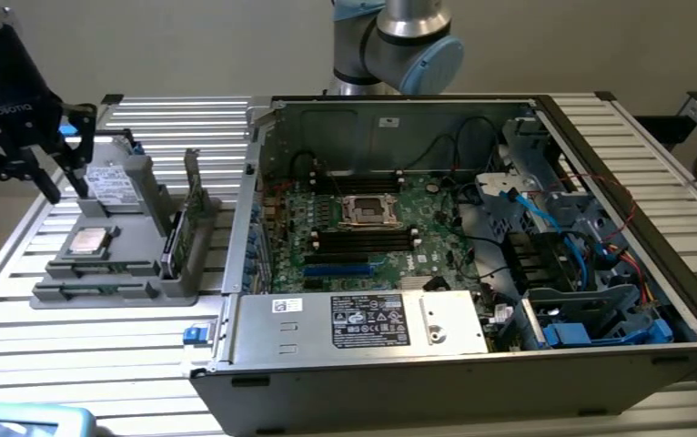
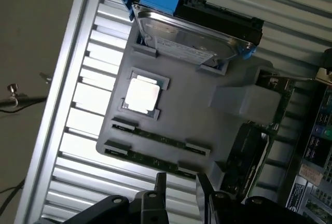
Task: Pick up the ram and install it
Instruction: 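Pick up the ram and move it above insertion slot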
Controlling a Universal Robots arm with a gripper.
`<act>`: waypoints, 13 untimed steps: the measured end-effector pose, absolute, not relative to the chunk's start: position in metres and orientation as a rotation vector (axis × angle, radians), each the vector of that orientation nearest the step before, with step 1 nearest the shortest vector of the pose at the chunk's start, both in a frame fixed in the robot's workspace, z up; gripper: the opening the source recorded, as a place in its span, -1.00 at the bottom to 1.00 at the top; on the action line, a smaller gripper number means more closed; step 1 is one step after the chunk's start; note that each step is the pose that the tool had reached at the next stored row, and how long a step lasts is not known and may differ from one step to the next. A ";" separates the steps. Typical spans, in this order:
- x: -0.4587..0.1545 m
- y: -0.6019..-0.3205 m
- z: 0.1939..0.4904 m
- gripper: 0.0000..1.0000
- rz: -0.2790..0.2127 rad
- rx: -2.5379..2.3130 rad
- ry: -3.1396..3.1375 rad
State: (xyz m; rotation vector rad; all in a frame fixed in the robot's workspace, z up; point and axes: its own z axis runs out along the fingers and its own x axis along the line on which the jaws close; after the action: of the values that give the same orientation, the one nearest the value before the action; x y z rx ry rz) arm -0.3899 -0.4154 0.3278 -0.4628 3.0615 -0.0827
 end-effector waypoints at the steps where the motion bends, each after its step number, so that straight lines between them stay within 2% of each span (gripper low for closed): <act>1: -0.390 -0.415 0.328 -0.27 -0.082 -0.490 3.057; 13: -0.390 -0.415 0.328 -0.27 -0.084 -0.818 2.981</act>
State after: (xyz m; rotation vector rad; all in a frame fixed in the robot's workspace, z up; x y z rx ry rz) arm -0.3901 -0.4154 0.3278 -0.8182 2.9807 -0.0837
